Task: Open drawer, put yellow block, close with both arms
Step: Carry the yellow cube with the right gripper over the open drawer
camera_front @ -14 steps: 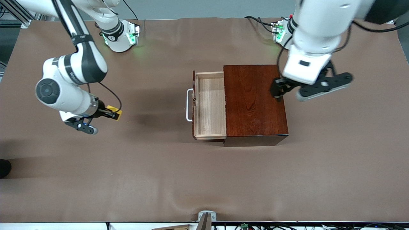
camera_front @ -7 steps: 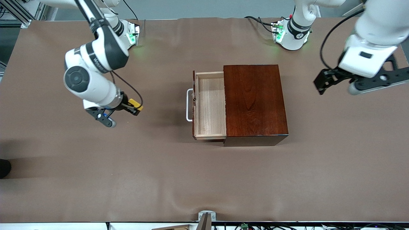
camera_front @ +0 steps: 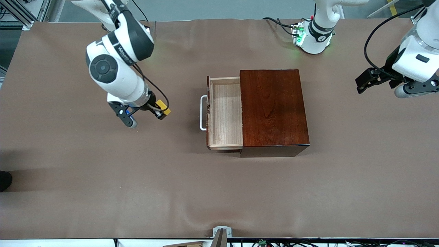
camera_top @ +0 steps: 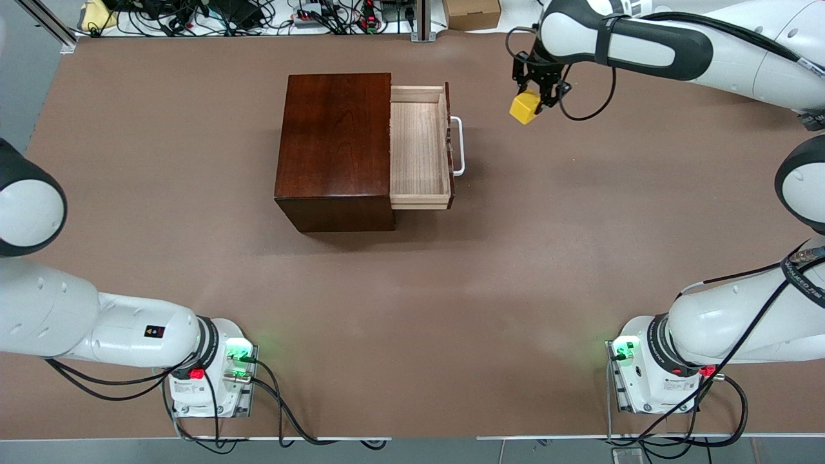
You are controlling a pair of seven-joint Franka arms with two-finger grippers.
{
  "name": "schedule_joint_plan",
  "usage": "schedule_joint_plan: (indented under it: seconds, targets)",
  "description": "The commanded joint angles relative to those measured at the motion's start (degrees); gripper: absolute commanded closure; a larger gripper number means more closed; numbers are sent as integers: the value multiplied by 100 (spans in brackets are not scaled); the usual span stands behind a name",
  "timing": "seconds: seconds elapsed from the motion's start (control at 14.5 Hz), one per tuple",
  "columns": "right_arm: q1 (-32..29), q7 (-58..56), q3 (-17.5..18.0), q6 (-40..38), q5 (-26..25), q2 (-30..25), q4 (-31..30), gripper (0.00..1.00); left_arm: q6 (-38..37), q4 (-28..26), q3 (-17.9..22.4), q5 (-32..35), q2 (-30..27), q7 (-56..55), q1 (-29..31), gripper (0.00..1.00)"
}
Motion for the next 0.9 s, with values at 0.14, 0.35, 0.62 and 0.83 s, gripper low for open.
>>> schedule_joint_plan:
  seconds: [0.14, 0.35, 0.62, 0.83]
  targets:
    - [350, 1292, 59, -47, 37, 247, 398, 100, 313, -1007, -356, -164, -717, 199, 500, 0]
    - [631, 2100, 59, -38, 28, 492, 696, 100, 664, -1402, -613, -173, -972, 427, 827, 0]
    - [1080, 3032, 41, 128, 28, 765, 995, 100, 727, -1404, -613, -182, -1008, 559, 827, 0]
    - [1475, 3709, 33, 480, -86, 975, 1004, 100, 727, -1263, -569, -252, -937, 612, 836, 0]
